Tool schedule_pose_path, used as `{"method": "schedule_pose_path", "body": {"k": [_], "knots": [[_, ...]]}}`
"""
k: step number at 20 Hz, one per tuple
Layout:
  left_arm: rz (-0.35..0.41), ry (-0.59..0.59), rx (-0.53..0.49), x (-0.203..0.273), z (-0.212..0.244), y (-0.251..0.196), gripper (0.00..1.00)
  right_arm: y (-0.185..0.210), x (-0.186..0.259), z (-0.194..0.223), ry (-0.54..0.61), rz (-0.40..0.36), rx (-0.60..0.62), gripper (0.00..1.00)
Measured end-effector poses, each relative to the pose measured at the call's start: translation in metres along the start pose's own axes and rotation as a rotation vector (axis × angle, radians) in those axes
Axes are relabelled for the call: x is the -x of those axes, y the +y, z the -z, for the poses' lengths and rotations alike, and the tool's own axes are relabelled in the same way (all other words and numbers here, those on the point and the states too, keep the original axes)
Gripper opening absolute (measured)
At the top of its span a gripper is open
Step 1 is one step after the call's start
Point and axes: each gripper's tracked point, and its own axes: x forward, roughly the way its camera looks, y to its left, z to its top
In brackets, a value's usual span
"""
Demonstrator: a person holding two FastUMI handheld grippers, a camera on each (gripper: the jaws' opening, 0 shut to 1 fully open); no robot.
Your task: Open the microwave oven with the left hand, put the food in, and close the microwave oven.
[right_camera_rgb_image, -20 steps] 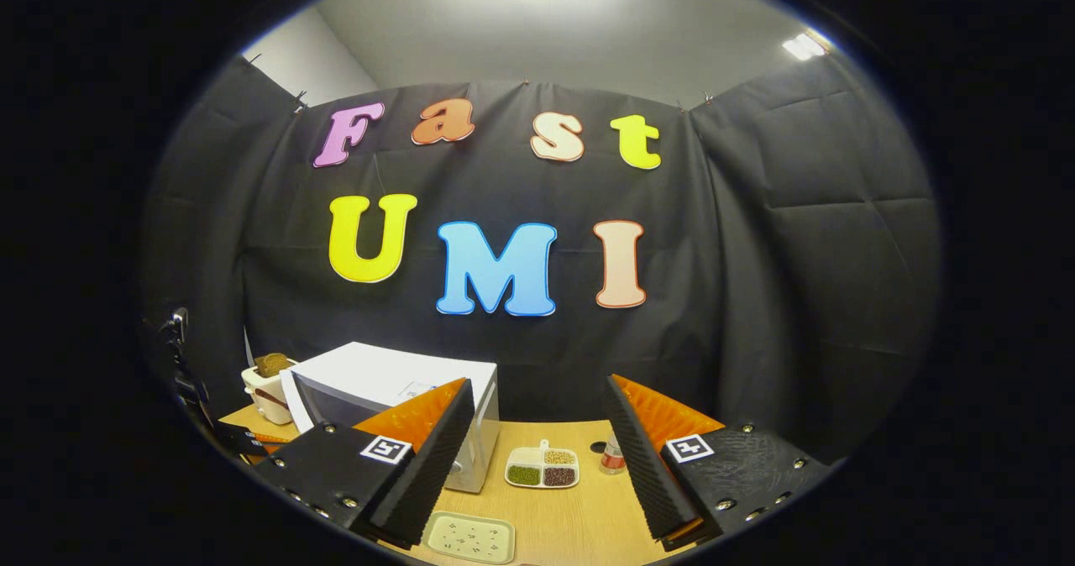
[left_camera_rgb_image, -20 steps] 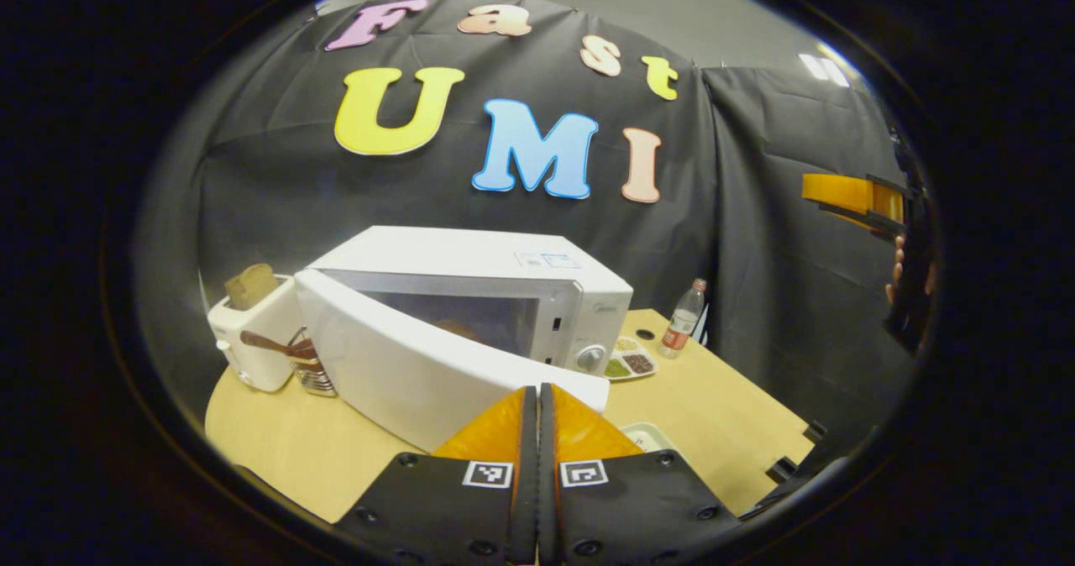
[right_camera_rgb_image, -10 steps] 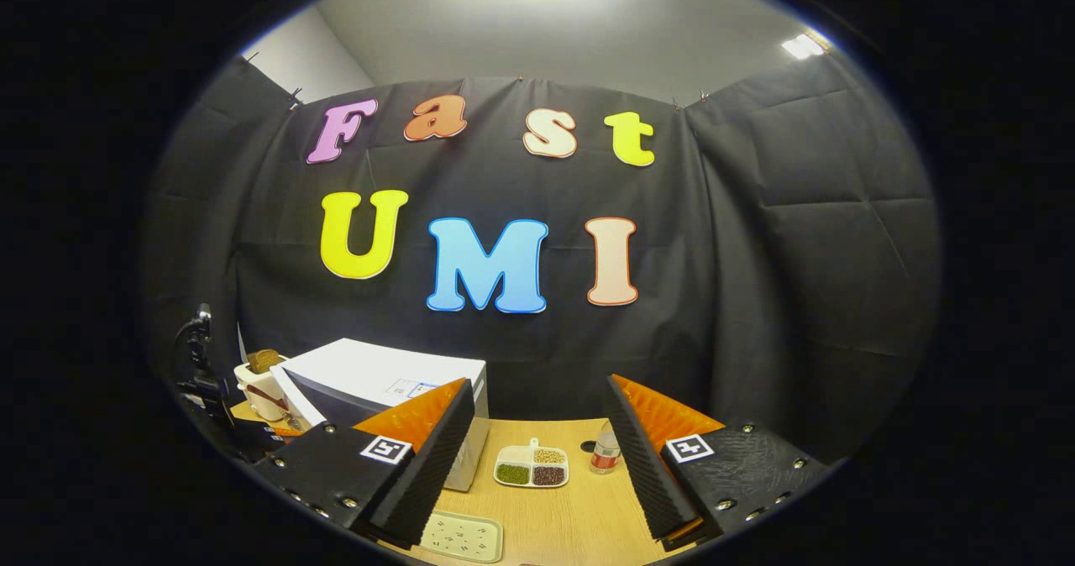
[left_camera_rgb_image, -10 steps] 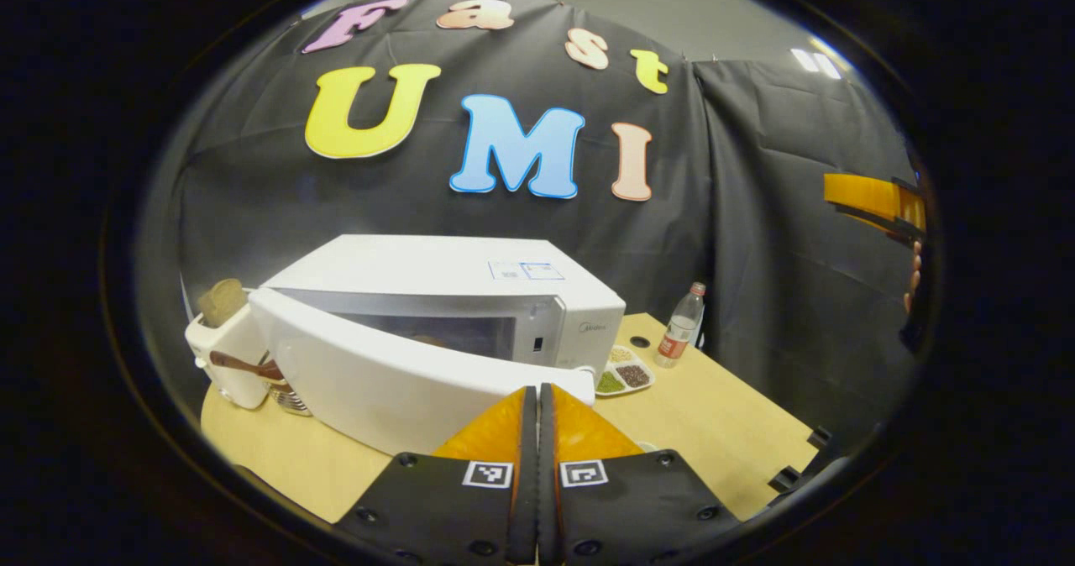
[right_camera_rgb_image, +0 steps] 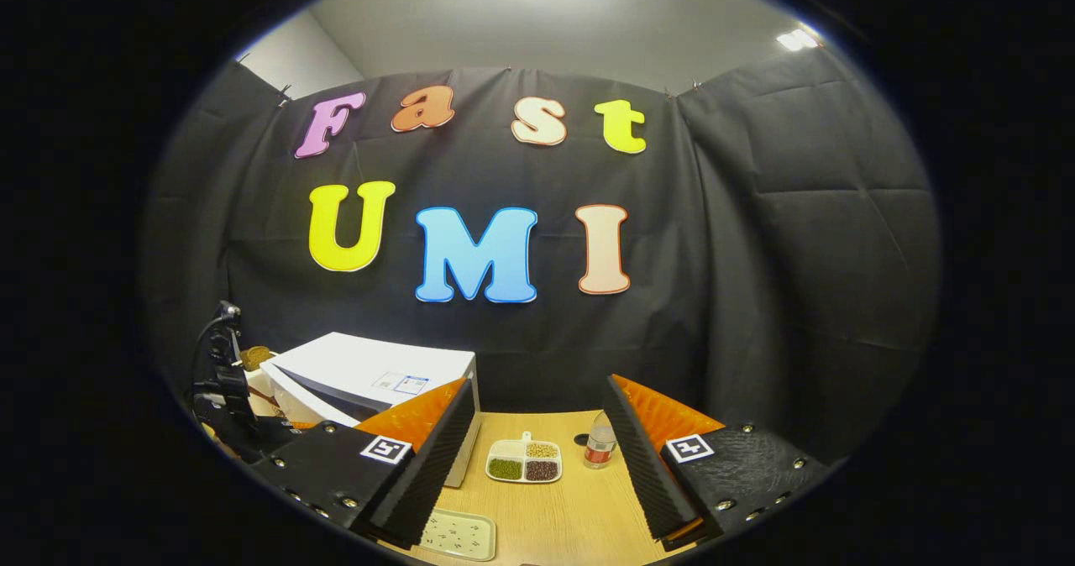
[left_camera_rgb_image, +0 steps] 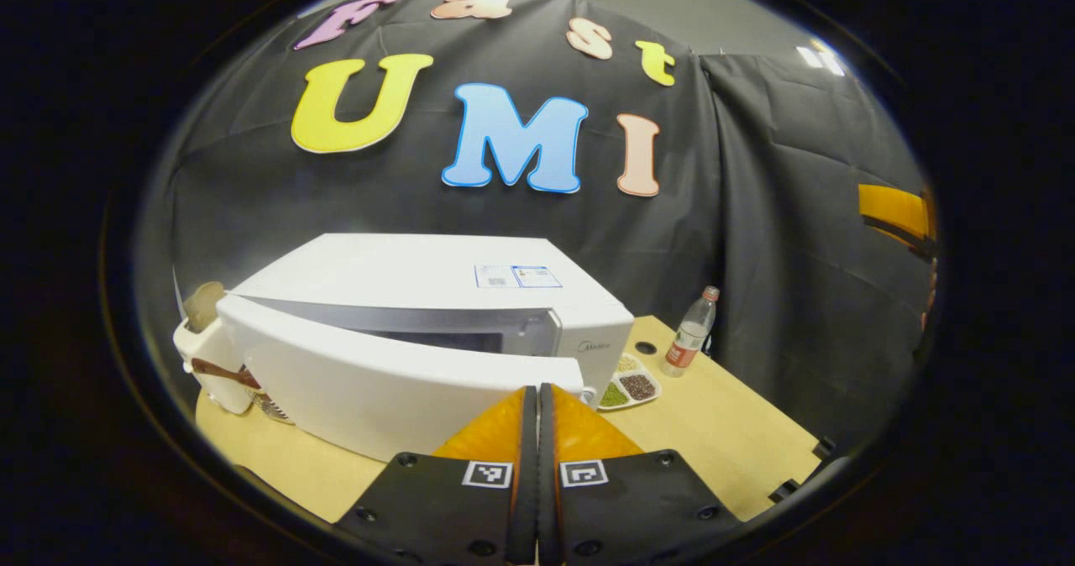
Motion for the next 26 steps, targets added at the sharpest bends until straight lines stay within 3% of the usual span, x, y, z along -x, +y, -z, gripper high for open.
{"method": "schedule_pose_path", "body": {"k": [14, 26], "knots": [[-0.016, 0.036, 0.058, -0.045, -0.008, 0.003, 0.07, -0.013, -0.021, 0.007, 0.016, 0.007, -0.009, 0.94], [-0.12, 0.047, 0.069, -0.063, -0.014, 0.018, 0.07, -0.001, -0.041, 0.012, 0.04, -0.041, -0.004, 0.94]]}}
